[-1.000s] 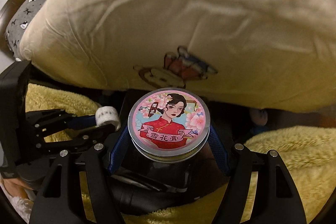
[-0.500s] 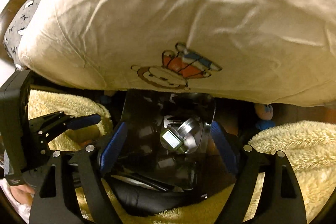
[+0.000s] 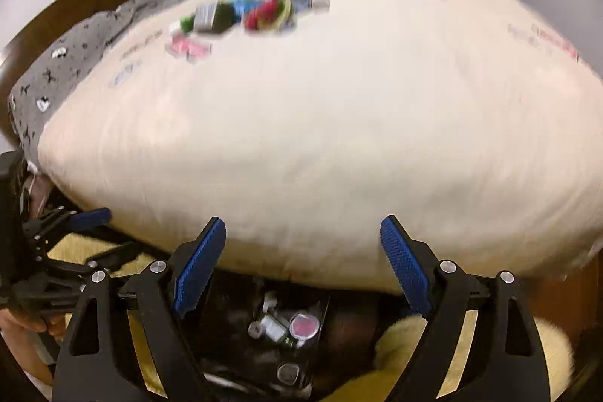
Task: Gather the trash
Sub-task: 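Grasp the pink-green hair ties with the right tool while the left tool grasps a green bottle, then carry the hair ties and bottle down into the bin and open both tools, then grasp the blue sock with the right tool while the left tool grasps the green tube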
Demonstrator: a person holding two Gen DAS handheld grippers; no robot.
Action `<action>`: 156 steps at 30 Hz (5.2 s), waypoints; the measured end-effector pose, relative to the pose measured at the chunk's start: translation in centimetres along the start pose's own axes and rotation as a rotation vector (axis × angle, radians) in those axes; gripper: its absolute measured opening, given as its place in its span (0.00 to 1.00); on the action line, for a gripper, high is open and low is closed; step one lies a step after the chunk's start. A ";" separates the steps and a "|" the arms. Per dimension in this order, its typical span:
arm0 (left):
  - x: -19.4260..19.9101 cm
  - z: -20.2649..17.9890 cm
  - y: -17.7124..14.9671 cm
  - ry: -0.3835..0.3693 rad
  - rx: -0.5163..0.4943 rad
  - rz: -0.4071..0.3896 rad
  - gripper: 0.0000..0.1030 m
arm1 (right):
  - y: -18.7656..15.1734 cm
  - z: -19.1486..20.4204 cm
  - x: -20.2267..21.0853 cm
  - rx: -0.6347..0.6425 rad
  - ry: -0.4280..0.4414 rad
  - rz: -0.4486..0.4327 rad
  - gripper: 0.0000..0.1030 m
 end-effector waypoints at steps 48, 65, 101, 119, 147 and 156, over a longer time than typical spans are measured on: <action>-9.9 2.0 24.4 0.093 0.048 -0.090 0.84 | 13.4 -0.5 -2.4 0.114 0.012 -0.143 0.28; -6.5 1.4 21.6 0.076 0.029 -0.100 0.80 | 10.7 0.3 -1.0 0.133 0.027 -0.151 0.28; -3.9 -3.6 -7.7 -0.104 -0.034 0.152 0.79 | -11.0 4.4 -3.6 0.047 0.126 0.252 0.28; -9.5 -4.3 -12.0 -0.134 -0.069 0.365 0.80 | -13.3 4.2 -8.6 -0.012 0.089 0.423 0.34; 1.5 0.5 4.9 -0.006 -0.026 -0.051 0.92 | 5.9 0.6 1.1 0.058 -0.047 -0.069 0.78; -0.8 4.0 13.0 0.117 -0.036 -0.128 0.92 | 12.1 1.3 -3.6 0.059 -0.010 -0.080 0.78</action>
Point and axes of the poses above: each gripper's, at about its wrist camera, not at the fingertips, and x roughly against the way its jaws point, z to its left, y to its top, the point moved 5 cm from there along -x, roughly the way its jaws point, and after that the axes turned 4 degrees about x, right-handed, at the moved point
